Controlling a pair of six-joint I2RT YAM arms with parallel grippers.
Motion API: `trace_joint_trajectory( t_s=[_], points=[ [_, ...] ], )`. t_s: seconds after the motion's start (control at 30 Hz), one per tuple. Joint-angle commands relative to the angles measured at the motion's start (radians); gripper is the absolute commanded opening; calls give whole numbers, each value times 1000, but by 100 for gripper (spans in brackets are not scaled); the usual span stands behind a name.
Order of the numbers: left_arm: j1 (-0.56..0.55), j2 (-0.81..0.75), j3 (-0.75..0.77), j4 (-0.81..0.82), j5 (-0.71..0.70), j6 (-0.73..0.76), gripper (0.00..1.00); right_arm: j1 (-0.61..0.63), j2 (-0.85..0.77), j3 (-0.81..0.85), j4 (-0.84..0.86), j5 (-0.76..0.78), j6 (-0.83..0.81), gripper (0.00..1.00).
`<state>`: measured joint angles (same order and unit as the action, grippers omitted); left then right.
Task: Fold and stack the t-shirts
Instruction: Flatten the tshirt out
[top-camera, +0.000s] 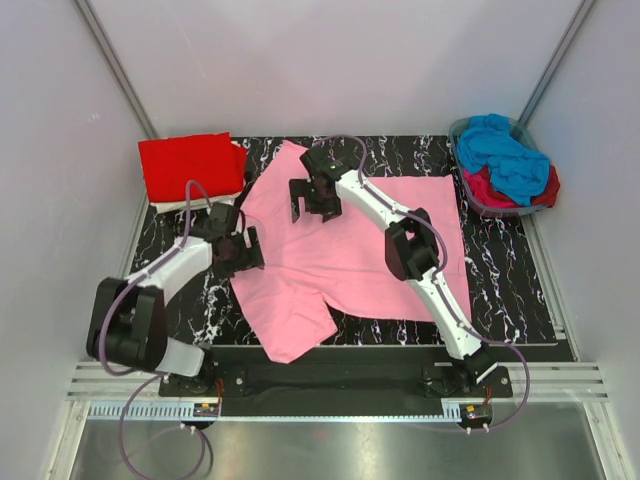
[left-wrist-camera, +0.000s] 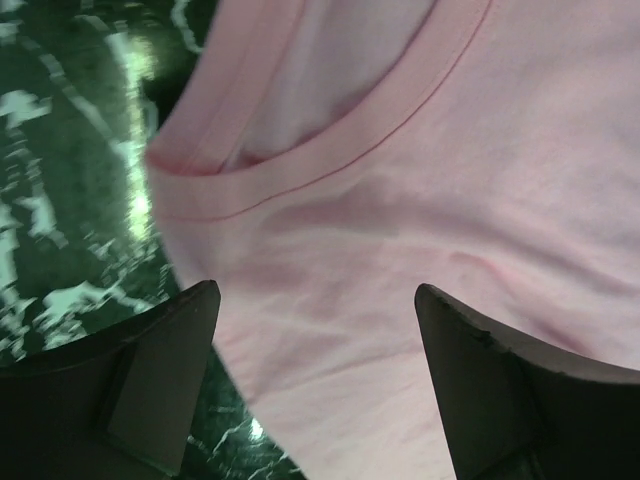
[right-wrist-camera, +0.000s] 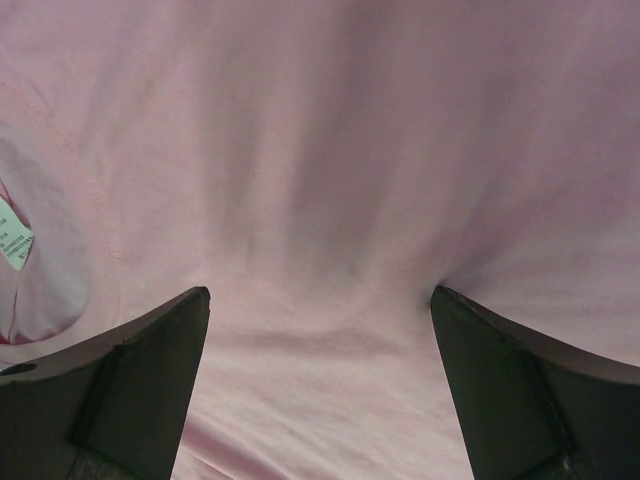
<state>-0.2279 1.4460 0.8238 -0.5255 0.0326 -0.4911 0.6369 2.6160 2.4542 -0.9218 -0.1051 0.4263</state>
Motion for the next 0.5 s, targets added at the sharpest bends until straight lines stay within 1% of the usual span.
trace_joint_trajectory(
  t_s=[0.0,0.1,0.17,0.27,0.3,0.33,0.37,0.4,0.43,0.47],
  points=[
    [16,-98,36,-86,-112,14,85,20,52,37,-37,-50,5,100],
    [13,-143,89,-146,-123,22,86,4,23,93,-75,-10,-24,100],
    [-7,-214,115,-200,-147,22,86,-11,-16,118,-109,-7,-34,100],
    [-76,-324,172,-310,-203,-12,86,-39,-112,123,-133,22,-52,100],
    [-94,-346,187,-341,-206,-29,86,-48,-144,100,-137,34,-50,100],
    [-140,-381,189,-396,-200,-62,86,-51,-209,85,-135,59,-54,100],
    [-168,-401,186,-418,-182,-79,86,-52,-244,68,-138,80,-57,100],
    [-201,-421,167,-438,-180,-99,86,-52,-282,18,-140,100,-55,100],
    [-273,-467,152,-467,-180,-150,86,-52,-368,-18,-140,173,-51,100],
    [-309,-492,109,-476,-175,-176,86,-54,-416,-122,-135,194,-49,100]
  ],
)
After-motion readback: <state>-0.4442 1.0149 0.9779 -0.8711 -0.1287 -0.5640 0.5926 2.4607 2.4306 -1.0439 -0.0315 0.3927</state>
